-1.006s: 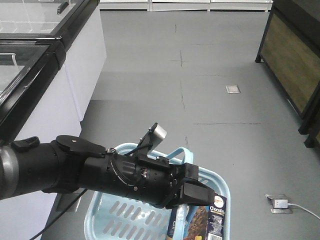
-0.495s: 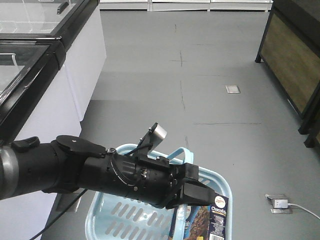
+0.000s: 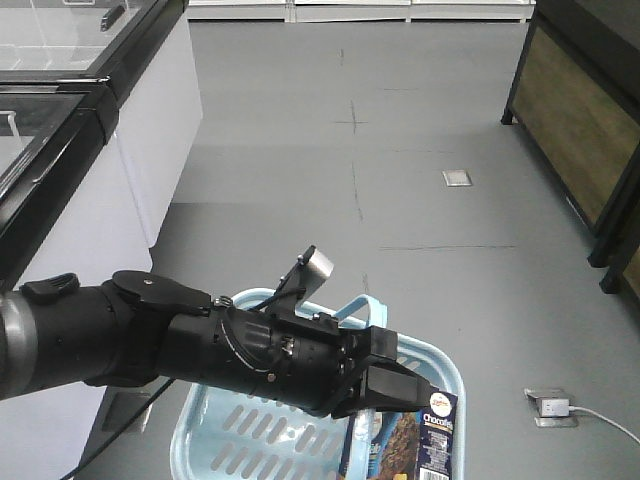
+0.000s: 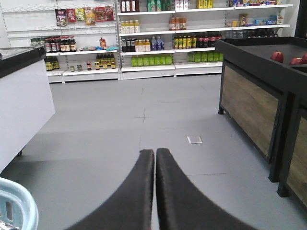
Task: Left arm holds basket, right arm returns cookies
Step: 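Hold the basket steady in front of the robot with the left gripper, then drive forward toward the drink shelves holding the basket in the left gripper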
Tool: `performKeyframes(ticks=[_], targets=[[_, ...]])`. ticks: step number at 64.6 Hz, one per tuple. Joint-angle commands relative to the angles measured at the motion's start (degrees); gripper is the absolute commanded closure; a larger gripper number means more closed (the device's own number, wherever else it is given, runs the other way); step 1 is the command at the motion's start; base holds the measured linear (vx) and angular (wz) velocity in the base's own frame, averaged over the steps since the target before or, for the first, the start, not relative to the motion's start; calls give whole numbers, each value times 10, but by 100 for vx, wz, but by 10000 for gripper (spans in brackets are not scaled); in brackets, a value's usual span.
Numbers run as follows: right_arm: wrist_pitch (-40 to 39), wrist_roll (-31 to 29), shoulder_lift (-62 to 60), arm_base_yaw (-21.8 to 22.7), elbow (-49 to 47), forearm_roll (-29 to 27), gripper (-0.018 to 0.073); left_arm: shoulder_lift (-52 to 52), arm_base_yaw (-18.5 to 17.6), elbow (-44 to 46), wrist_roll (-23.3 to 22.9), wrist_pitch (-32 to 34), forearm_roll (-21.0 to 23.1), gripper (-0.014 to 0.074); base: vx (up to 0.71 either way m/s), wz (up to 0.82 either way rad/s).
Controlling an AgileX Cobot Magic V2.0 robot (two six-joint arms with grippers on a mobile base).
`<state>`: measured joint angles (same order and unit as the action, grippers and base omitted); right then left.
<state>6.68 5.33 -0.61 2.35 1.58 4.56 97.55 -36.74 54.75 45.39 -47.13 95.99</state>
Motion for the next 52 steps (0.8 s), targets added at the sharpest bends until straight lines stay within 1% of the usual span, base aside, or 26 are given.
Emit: performKeyframes(ticks=[1,35,52], targets=[[-42,1,-7,3,2,2,567,-31,-3,14,3,-32,57,603,9,-10],[-42,1,-7,3,2,2,567,-31,-3,14,3,-32,57,603,15,-5],[-42,1,-7,3,2,2,567,-31,-3,14,3,-32,57,603,17,-17]])
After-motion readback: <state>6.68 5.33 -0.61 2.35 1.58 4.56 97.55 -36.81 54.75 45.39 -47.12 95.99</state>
